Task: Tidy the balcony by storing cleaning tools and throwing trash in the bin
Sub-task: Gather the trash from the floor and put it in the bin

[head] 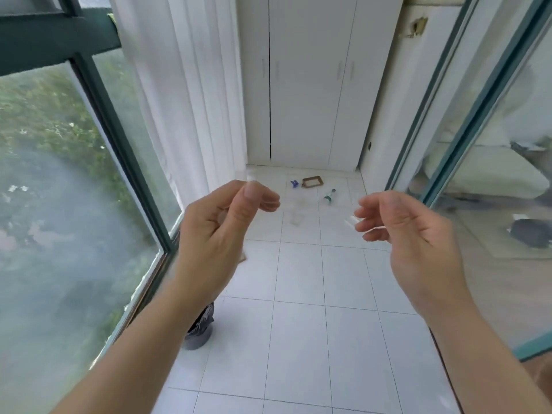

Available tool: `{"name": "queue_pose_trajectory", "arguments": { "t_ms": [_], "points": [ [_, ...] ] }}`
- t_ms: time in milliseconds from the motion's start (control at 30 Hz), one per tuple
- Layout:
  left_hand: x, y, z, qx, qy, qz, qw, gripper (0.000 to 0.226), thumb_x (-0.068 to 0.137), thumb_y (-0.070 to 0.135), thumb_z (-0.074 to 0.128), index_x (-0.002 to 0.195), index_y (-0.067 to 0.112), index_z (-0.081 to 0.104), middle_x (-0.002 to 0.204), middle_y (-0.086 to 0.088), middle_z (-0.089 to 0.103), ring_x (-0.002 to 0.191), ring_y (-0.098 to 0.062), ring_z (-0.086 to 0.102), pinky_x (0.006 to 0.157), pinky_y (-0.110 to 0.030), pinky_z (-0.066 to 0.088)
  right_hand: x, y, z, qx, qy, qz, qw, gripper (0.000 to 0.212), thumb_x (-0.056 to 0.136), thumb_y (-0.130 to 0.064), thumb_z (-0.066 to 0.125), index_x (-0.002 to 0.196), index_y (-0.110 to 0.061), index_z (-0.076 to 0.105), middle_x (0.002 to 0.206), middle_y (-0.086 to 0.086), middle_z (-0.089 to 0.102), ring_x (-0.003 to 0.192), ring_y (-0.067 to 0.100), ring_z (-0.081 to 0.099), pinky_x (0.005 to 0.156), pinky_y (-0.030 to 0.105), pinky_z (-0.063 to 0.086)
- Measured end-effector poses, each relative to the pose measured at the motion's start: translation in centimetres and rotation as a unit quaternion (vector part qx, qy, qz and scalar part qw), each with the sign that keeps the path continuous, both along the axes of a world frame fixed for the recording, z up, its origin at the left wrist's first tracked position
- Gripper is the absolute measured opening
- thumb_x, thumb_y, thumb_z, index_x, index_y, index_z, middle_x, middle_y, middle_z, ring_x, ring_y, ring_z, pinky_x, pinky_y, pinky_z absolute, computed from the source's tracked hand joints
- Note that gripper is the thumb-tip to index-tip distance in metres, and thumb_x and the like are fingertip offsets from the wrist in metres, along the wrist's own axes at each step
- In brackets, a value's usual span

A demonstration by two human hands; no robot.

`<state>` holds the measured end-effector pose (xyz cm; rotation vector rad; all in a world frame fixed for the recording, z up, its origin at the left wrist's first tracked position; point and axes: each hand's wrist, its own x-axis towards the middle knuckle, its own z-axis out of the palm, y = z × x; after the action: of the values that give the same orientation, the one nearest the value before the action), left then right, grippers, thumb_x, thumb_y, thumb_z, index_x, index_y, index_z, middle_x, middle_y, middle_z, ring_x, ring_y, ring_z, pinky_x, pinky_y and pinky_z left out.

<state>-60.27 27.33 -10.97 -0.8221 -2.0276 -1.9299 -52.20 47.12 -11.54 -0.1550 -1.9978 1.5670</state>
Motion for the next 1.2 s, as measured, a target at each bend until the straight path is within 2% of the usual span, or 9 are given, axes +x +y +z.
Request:
{"name": "queue_pose_trajectory", "arguments": {
  "t_ms": [133, 233, 433, 633, 833, 1000, 1200],
  "points": [
    [-6.4, 5.5, -0.6, 0.003, -0.009, -0.042, 0.999, 0.042, 0.087, 0.054, 0.046, 0.084, 0.02, 0.07, 0.086, 0.001, 0.073, 0.088, -0.016, 0.069, 0.085, -0.029, 0.054, -5.2, 4.8, -0.8, -0.006, 0.0, -0.034, 0.999, 0.033, 0.091, -0.045, 0.044, 0.087, -0.024, 0.068, 0.087, 0.007, 0.068, 0.077, 0.02, 0.064, 0.07, 0.03, 0.054],
    [-11.1, 9.7, -1.5, -0.011, -0.017, -0.042, 0.999, 0.042, 0.087, 0.054, 0.045, 0.083, 0.02, 0.07, 0.087, 0.001, 0.073, 0.09, -0.014, 0.069, 0.08, -0.022, 0.053, -9.8, 9.2, -1.8, -0.011, -0.004, -0.043, 0.999, 0.031, 0.091, -0.044, 0.044, 0.086, -0.026, 0.068, 0.086, 0.004, 0.068, 0.076, 0.017, 0.064, 0.069, 0.025, 0.053],
    [-20.4, 19.4, -2.1, -0.021, -0.021, -0.018, 0.999, 0.044, 0.086, 0.058, 0.045, 0.082, 0.022, 0.07, 0.086, 0.001, 0.073, 0.089, -0.014, 0.069, 0.087, -0.031, 0.053, -20.0, 19.1, -2.7, -0.016, -0.021, -0.025, 0.999, 0.03, 0.091, -0.042, 0.043, 0.084, -0.025, 0.067, 0.085, 0.004, 0.067, 0.075, 0.016, 0.064, 0.068, 0.023, 0.053],
    [-28.7, 26.6, -1.7, -0.019, -0.04, 0.016, 0.999, 0.035, 0.088, 0.046, 0.045, 0.08, 0.022, 0.069, 0.085, 0.003, 0.073, 0.088, -0.013, 0.069, 0.086, -0.028, 0.053, -30.0, 27.1, -1.9, -0.015, -0.03, -0.007, 0.999, 0.029, 0.094, -0.043, 0.045, 0.083, -0.026, 0.066, 0.08, -0.003, 0.067, 0.072, 0.012, 0.063, 0.067, 0.022, 0.053],
    [-37.6, 31.4, -2.9, -0.033, -0.054, 0.034, 0.997, 0.035, 0.088, 0.046, 0.043, 0.079, 0.024, 0.069, 0.085, 0.006, 0.073, 0.087, -0.008, 0.068, 0.082, -0.017, 0.05, -39.5, 32.0, -2.8, -0.018, -0.046, 0.016, 0.999, 0.033, 0.088, -0.045, 0.043, 0.084, -0.022, 0.066, 0.08, -0.003, 0.067, 0.072, 0.01, 0.062, 0.066, 0.021, 0.053],
    [-47.0, 35.4, -4.7, -0.027, -0.052, 0.034, 0.998, 0.036, 0.09, 0.044, 0.043, 0.08, 0.02, 0.069, 0.087, 0.002, 0.072, 0.087, -0.012, 0.069, 0.085, -0.025, 0.052, -49.1, 35.6, -4.2, -0.006, -0.059, 0.018, 0.998, 0.036, 0.086, -0.045, 0.044, 0.087, -0.017, 0.066, 0.077, -0.006, 0.067, 0.071, 0.008, 0.063, 0.067, 0.02, 0.053],
    [-60.3, 39.9, -5.5, -0.013, -0.074, 0.029, 0.997, 0.036, 0.09, 0.044, 0.044, 0.081, 0.02, 0.069, 0.086, 0.0, 0.071, 0.085, -0.008, 0.067, 0.081, -0.017, 0.05, -63.3, 39.9, -4.0, 0.009, -0.073, 0.028, 0.997, 0.038, 0.084, -0.047, 0.045, 0.088, -0.015, 0.066, 0.079, -0.004, 0.065, 0.069, 0.006, 0.061, 0.065, 0.016, 0.05]
  ]
}}
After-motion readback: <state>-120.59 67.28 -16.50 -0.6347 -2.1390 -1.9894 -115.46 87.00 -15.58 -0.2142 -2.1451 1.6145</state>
